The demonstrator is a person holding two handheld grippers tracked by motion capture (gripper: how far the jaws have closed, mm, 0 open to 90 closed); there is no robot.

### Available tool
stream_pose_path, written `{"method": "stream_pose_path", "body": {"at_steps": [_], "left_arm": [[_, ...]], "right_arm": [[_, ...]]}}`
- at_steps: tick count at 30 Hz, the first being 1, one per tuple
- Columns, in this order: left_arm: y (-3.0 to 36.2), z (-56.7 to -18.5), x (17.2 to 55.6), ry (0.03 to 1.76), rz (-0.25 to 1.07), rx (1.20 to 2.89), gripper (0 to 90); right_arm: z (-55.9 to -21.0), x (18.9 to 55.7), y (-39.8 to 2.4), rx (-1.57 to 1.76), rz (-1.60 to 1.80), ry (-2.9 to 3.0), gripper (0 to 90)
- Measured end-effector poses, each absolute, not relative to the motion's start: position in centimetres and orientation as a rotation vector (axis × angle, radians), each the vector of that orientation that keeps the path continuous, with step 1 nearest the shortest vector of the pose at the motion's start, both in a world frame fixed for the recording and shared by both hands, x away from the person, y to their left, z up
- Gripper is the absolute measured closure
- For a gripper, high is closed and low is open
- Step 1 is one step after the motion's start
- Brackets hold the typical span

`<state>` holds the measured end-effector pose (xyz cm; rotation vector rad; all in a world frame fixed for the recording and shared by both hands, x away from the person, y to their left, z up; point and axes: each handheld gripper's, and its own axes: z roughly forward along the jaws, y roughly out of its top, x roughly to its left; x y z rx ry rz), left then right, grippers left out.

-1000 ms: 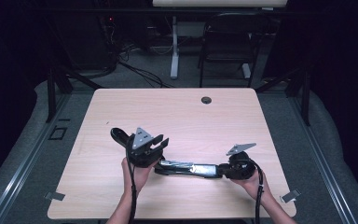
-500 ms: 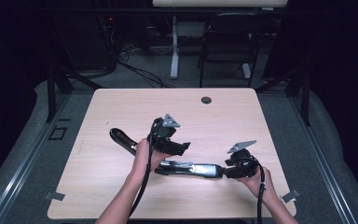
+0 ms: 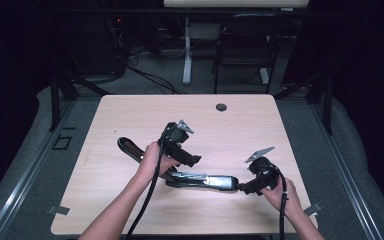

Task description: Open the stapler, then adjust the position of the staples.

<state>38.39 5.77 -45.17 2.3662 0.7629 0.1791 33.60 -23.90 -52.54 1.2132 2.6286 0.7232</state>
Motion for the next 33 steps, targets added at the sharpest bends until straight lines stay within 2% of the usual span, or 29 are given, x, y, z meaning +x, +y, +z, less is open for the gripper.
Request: {"method": "stream_pose_path", "body": {"at_steps": [4, 12, 17, 33], "left_arm": [[6.3, -45.5, 36.6, 0.725, 0.153, 2.353, 0.3], [6.3, -45.8, 34.2, 0.644, 0.174, 2.367, 0.2], [6.8, -46.1, 33.5, 0.639, 0.138, 2.373, 0.1], [8.5, -46.1, 30.6, 0.569, 0.156, 2.371, 0.1]], "right_arm": [[-52.5, 33.7, -24.0, 1.254, 0.673, 2.616, 0.0], [-52.1, 34.0, -25.1, 1.281, 0.697, 2.572, 0.6], [-52.0, 34.0, -25.5, 1.250, 0.702, 2.567, 0.0], [-52.3, 34.6, -25.4, 1.317, 0.652, 2.618, 0.0]]}}
